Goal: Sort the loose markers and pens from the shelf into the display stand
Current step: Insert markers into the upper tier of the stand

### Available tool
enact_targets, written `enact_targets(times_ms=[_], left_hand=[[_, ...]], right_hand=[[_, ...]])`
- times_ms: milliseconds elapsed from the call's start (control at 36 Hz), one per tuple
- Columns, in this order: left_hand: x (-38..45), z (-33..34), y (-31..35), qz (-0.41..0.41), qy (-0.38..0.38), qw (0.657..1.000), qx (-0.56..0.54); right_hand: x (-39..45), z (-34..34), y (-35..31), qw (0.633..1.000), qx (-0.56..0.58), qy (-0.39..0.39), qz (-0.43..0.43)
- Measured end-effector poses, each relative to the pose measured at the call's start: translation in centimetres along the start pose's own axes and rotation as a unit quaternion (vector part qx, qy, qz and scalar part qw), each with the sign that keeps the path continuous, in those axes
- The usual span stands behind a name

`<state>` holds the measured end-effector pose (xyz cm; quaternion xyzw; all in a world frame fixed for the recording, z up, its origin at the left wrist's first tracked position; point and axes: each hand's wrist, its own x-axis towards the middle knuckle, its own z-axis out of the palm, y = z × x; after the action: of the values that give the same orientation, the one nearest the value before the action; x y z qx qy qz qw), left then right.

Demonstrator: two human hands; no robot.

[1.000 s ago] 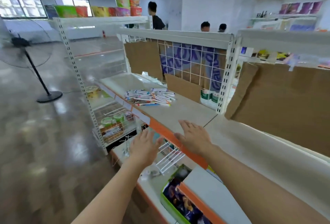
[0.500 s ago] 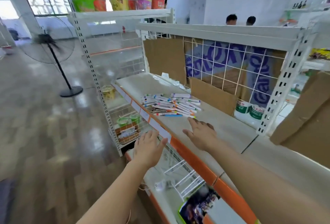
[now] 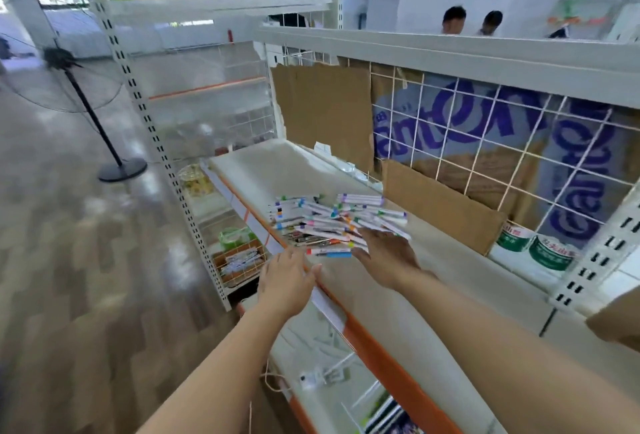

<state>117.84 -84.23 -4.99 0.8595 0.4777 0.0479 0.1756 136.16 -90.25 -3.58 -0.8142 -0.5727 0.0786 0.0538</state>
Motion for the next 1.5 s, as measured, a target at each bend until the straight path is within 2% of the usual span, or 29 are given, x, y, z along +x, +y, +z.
enact_targets(times_ms=[361,667,889,1028,1222,1500], left_hand=[[10.5,-1.2,-2.2,0.098,0.037,0.994,0.02],[14.2,-0.1,-1.8,0.164,0.022,0.983,0.075],[15.1,0.6,-1.5,0.167,0.026,0.98,0.103],[15.5,0.8,-1.3,0.174,0.031,0.976,0.127],[16.1,0.8,-0.9,0.176,0.013,0.975,0.132],[16.3,0.6,-0.6,0.176,0.002,0.972,0.155]], right_hand=[[7.9,1.4,-3.1,0.997,0.024,0.036,0.065],[10.4,2.5,-4.2,0.997,-0.04,0.05,0.045],[10.6,2.7,-3.4,0.997,-0.023,0.059,0.039],[9.9,2.7,-2.5,0.991,0.019,0.101,0.084],[9.8,2.4,-2.8,0.988,0.03,0.053,0.145],[9.4,2.5,-1.8,0.987,0.036,0.049,0.148]])
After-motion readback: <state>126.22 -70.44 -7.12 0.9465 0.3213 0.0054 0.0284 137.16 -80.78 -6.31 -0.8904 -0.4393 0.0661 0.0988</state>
